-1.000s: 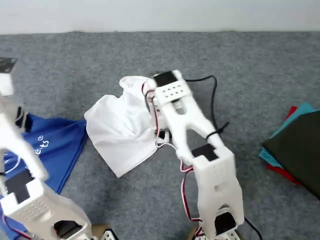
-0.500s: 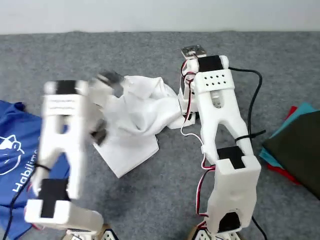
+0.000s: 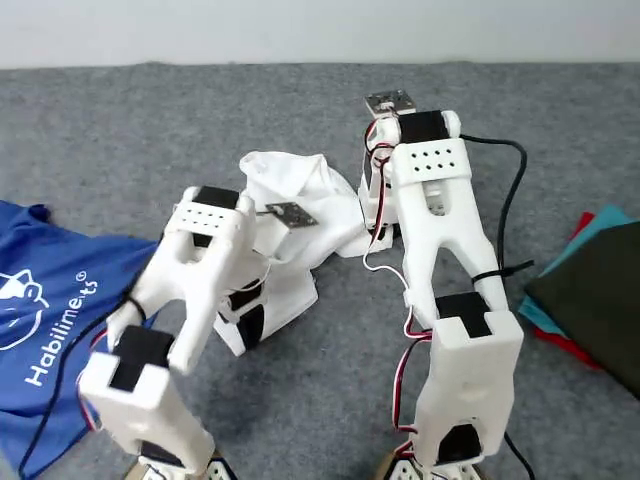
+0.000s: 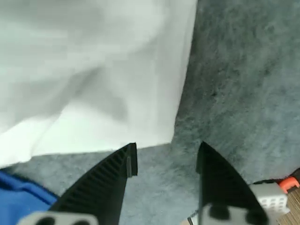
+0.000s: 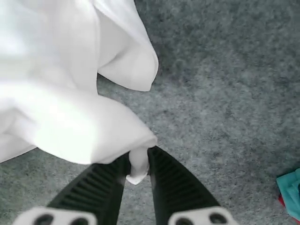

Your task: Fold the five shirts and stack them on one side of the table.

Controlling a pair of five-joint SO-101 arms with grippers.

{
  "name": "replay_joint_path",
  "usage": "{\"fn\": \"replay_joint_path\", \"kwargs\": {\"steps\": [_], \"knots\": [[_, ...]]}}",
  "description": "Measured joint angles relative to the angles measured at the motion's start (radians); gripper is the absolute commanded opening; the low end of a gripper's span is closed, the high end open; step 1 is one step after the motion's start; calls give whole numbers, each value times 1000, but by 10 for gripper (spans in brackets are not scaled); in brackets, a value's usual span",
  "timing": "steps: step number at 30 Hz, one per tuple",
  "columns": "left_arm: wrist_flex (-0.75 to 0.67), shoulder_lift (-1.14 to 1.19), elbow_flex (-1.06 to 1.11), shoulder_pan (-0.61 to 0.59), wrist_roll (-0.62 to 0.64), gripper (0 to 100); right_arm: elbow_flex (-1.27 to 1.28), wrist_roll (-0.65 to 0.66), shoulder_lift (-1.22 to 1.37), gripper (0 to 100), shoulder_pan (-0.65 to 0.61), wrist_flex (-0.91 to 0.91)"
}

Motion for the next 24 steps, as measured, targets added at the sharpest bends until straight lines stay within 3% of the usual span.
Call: {"fn": "replay_joint_path", "kwargs": {"steps": [7,10,13,20,24], "knots": [[-66,126,0,0,0,199,0,0,0,9,2,0],[-87,155,-5,0,15,133,0,0,0,9,2,0],[-91,180,-14,0,23,7,0,0,0,9,3,0],[-71,147,-3,18,20,13,0,0,-2,9,52,0],[-37,-9,3,18,20,13,0,0,-54,9,87,0]]}}
